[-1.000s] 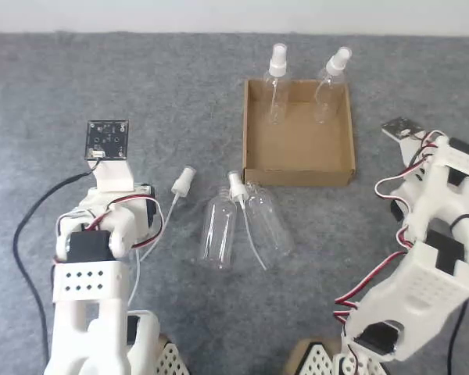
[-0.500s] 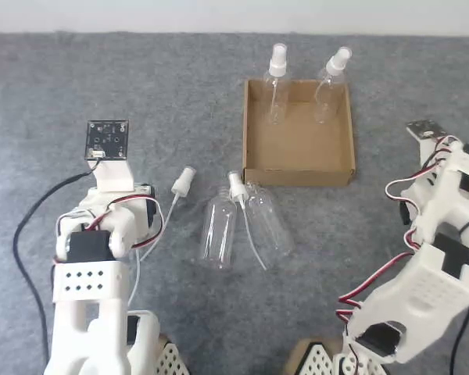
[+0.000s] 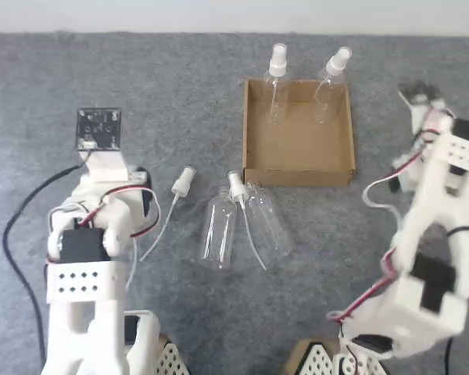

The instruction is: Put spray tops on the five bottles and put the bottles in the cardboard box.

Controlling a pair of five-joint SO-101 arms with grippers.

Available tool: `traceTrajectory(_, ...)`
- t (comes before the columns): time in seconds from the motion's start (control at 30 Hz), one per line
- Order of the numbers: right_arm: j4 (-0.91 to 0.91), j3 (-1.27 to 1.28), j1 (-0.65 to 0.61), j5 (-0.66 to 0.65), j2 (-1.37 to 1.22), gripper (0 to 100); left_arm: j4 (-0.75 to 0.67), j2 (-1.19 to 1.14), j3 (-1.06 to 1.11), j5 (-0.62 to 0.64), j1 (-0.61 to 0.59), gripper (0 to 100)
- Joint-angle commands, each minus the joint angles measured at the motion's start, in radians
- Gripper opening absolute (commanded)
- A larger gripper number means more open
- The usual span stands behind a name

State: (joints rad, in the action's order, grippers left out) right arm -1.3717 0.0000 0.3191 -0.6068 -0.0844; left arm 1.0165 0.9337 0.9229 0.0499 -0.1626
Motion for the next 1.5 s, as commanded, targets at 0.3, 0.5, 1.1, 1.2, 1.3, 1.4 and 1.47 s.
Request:
traceTrajectory(0.3, 0.226, 0.450, -0.723, 0.322, 0.644, 0.6, 0.028, 0.028, -0.259, 0.075, 0.086, 1)
traceTrajectory(0.5, 0.389, 0.624, -0.900, 0.419, 0.733, 0.6, -0.005, 0.032, -0.291, 0.149, 0.141, 1)
traceTrajectory(1.1, 0.880, 0.985, -1.167, 0.443, 0.851, 0.6, -0.209, 0.032, -0.426, 0.437, 0.138, 1)
traceTrajectory(1.2, 1.006, 1.057, -1.170, 0.445, 0.860, 0.6, -0.221, 0.032, -0.421, 0.443, 0.138, 1)
traceTrajectory(1.3, 1.090, 1.102, -1.170, 0.445, 0.860, 0.6, -0.221, 0.032, -0.420, 0.443, 0.138, 1)
traceTrajectory(1.4, 1.101, 1.114, -1.170, 0.445, 0.860, 0.6, -0.222, 0.032, -0.420, 0.443, 0.138, 1)
traceTrajectory(1.47, 1.099, 1.115, -1.170, 0.445, 0.860, 0.6, -0.245, 0.029, -0.418, 0.440, 0.138, 1)
